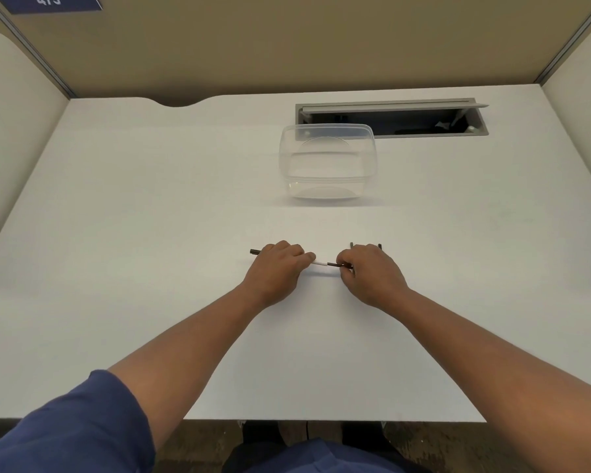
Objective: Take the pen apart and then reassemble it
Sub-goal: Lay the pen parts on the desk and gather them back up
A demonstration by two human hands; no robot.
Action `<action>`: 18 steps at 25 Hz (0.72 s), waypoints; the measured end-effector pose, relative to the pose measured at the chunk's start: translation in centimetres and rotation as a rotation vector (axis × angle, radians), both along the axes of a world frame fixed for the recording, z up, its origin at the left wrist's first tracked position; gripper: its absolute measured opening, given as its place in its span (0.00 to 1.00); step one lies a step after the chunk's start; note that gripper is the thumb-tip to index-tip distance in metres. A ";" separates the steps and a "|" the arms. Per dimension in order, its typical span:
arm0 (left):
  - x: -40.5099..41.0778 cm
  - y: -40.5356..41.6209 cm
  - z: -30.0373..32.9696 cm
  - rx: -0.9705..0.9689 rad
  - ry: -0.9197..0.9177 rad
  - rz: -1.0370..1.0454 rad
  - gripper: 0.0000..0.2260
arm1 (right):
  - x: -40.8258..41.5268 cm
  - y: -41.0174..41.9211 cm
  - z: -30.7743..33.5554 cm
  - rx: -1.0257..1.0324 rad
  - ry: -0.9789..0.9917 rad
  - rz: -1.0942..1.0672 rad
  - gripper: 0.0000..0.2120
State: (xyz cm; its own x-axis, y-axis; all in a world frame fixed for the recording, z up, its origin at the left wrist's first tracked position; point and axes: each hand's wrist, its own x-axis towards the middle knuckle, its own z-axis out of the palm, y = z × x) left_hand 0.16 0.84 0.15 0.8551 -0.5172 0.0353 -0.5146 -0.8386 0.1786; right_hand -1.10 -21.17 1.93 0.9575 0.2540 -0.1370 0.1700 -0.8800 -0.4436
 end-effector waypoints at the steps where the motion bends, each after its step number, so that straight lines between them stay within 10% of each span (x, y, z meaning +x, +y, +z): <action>1: -0.1 -0.2 0.1 -0.005 0.003 -0.004 0.17 | 0.0 0.2 0.1 -0.002 -0.004 0.000 0.08; 18: -0.2 0.1 0.1 -0.042 0.005 0.006 0.15 | 0.3 -0.3 0.9 -0.030 0.004 0.074 0.12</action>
State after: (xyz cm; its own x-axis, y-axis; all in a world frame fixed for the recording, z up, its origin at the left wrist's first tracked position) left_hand -0.06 0.98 0.27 0.8586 -0.5099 0.0525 -0.5082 -0.8335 0.2166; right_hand -0.80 -21.49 2.79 0.9357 0.3196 -0.1495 0.2332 -0.8781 -0.4178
